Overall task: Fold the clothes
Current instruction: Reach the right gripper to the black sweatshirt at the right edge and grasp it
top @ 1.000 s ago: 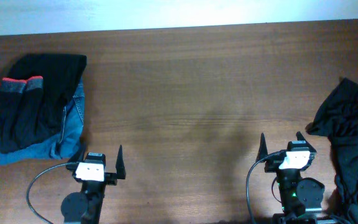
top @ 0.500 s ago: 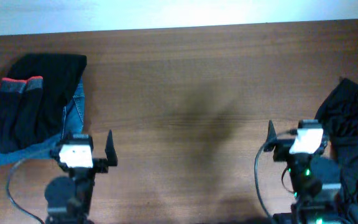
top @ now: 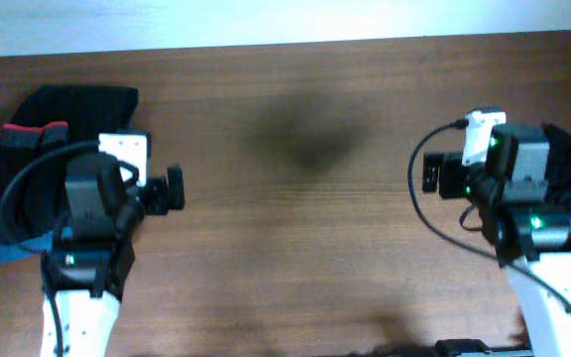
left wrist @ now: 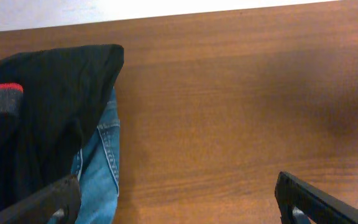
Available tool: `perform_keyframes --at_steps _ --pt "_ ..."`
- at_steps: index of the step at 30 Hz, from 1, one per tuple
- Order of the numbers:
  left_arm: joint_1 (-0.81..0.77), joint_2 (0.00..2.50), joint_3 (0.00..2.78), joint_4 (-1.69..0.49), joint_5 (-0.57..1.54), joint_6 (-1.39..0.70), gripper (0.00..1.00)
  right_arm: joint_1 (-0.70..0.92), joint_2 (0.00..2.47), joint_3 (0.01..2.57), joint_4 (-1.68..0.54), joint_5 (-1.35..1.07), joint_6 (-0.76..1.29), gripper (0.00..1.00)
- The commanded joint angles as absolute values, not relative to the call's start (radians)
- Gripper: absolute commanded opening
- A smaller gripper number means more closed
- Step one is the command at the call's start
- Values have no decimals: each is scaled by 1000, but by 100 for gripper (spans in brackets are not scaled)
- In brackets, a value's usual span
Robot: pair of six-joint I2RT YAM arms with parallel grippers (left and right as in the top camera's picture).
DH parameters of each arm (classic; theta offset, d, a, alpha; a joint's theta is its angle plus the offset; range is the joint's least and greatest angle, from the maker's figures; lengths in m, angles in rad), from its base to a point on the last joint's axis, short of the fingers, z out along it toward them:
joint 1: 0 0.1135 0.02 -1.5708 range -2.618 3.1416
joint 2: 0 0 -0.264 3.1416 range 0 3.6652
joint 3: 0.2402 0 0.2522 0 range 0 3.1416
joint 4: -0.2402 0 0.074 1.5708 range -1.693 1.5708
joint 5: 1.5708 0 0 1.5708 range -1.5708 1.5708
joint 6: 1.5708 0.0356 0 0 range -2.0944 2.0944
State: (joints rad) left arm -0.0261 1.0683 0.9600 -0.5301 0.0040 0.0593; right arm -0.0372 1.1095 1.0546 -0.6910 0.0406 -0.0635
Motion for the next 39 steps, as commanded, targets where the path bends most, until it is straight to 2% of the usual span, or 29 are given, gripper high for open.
perform_keyframes --at_steps 1,6,13,16,18,22,24,32,39 --pt "-30 1113 1026 -535 23 49 99 -105 1188 1103 -694 175 70 99" --pt "-30 1122 1026 -532 22 49 99 -378 1305 1103 -738 214 254 99" --pt "-30 1131 1026 -532 22 49 99 -627 1478 1103 -741 215 271 100" --pt "-30 1142 1026 -532 22 49 99 -714 1592 1103 -720 215 271 91" --pt "-30 1145 1026 -532 22 49 100 -741 1645 1103 -706 215 271 88" --pt "-30 1145 1026 -532 22 49 99 -767 1726 1103 -675 214 271 72" --pt "-30 1145 1026 -532 22 49 99 -767 1751 1103 -656 214 271 68" --pt "-30 1145 1026 -532 22 49 99 -766 1788 1103 -578 208 271 70" --pt "-30 1145 1026 -532 22 49 99 -766 1788 1103 -518 72 271 70"
